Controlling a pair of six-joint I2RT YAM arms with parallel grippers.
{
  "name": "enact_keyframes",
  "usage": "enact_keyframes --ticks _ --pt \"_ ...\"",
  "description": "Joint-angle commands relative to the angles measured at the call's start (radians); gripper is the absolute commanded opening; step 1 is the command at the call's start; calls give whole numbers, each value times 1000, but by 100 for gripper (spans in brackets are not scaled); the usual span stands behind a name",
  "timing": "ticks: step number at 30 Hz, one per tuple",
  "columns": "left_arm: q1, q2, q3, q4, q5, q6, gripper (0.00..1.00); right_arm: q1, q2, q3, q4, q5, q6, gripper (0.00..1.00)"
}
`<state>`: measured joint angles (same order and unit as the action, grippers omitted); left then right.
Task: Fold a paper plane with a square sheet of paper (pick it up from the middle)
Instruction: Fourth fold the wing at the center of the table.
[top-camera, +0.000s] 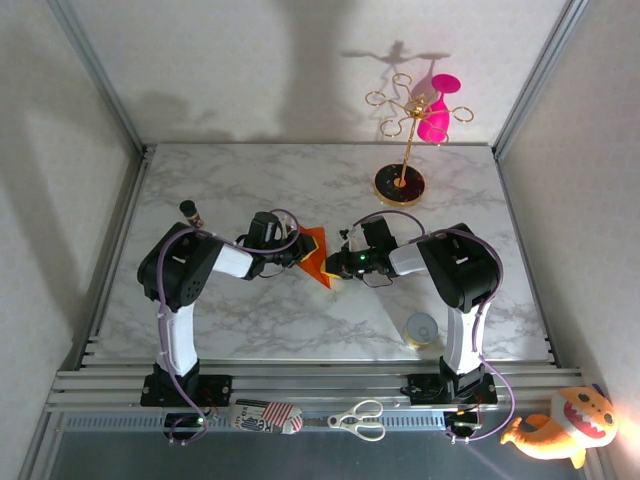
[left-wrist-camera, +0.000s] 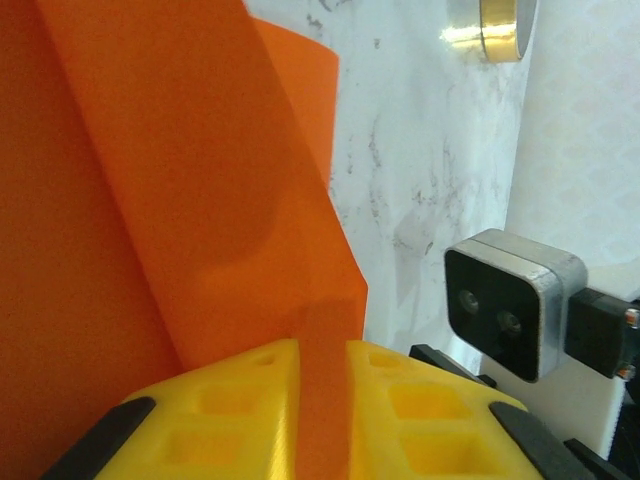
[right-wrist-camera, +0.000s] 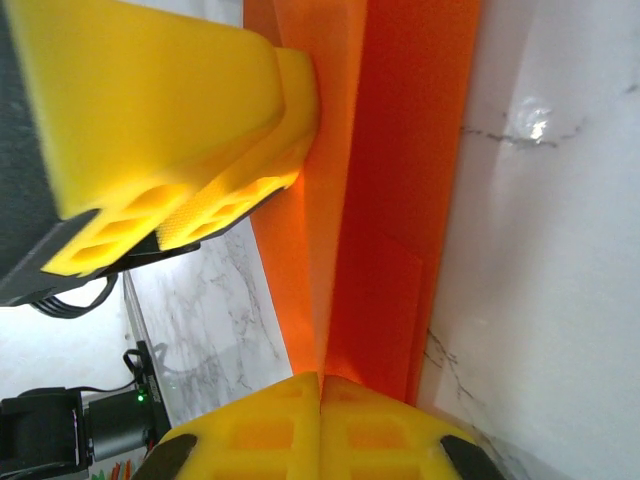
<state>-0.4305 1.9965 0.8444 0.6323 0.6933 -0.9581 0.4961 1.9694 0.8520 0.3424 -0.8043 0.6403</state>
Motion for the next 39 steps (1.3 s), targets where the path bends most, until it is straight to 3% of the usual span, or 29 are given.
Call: enact_keyframes --ticks 1,20,25,30,39 --pt "-7 25 13 5 6 21 20 -39 68 -35 -161 271 -45 7" --pt "-5 28 2 -101 -51 59 20 -33 -85 53 -230 151 -45 21" --pt "-5 30 8 -118 -53 59 20 -33 -167 44 -232 192 -28 25" --pt "-5 29 11 -128 -54 56 20 -16 -219 37 -238 235 -48 24" --pt "-7 21 34 -228 -96 53 19 108 -154 133 -310 294 -111 12"
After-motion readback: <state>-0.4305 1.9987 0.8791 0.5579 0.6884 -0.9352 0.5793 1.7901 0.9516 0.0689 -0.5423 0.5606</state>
